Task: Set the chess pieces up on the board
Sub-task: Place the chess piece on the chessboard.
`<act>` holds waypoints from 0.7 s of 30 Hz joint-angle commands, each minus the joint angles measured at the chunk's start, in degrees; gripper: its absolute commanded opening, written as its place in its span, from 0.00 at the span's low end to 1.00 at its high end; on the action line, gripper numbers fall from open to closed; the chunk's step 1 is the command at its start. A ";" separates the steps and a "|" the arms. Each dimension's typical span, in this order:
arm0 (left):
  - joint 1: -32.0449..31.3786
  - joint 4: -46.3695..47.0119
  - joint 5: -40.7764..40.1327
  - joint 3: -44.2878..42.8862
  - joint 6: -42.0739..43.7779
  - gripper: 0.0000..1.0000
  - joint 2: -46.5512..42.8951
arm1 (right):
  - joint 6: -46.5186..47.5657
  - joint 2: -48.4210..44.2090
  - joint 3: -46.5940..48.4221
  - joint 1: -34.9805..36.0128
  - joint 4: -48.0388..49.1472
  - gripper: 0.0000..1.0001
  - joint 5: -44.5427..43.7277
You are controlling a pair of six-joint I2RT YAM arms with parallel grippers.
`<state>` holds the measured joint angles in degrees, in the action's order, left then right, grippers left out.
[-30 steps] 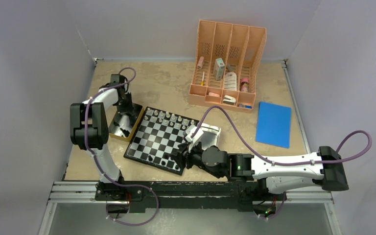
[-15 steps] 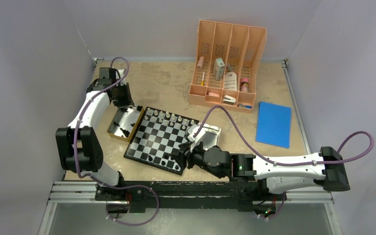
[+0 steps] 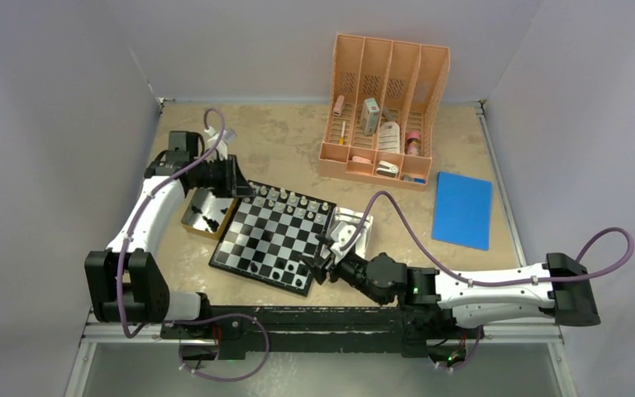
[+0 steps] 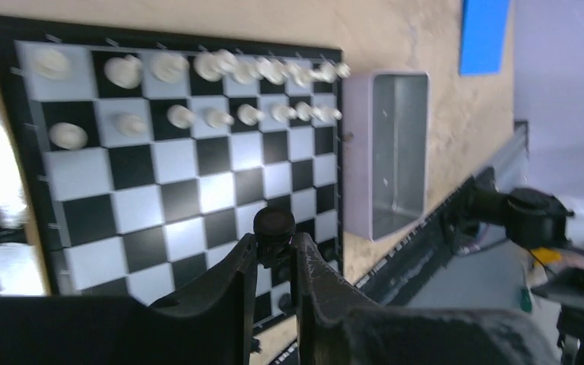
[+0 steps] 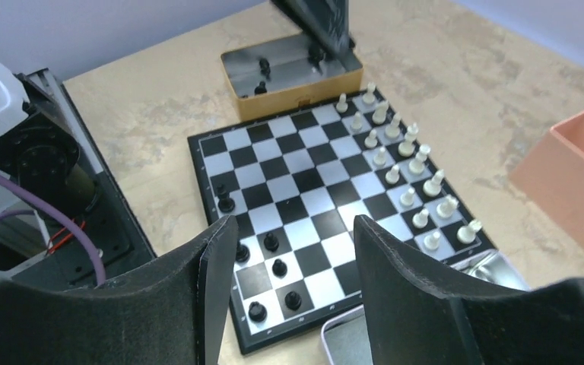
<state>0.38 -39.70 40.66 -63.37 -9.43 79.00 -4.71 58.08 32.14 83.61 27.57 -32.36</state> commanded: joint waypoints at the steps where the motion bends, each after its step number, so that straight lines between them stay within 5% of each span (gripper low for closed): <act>1: -3.63 0.14 10.04 3.31 0.40 0.06 -4.50 | 8.28 -0.27 0.95 -0.51 8.59 0.61 -1.14; 8: -11.22 -3.48 13.33 3.42 0.71 0.05 -6.24 | 26.63 5.65 5.47 -1.83 0.06 0.63 1.00; 21: -13.69 -1.72 25.00 8.94 -1.56 0.03 -14.65 | 38.45 4.49 10.32 -2.75 -7.89 0.71 12.26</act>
<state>-12.80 -41.58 59.13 -55.33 -11.55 65.49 25.45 65.14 40.38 81.28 20.93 -23.49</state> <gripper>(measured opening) 0.187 0.725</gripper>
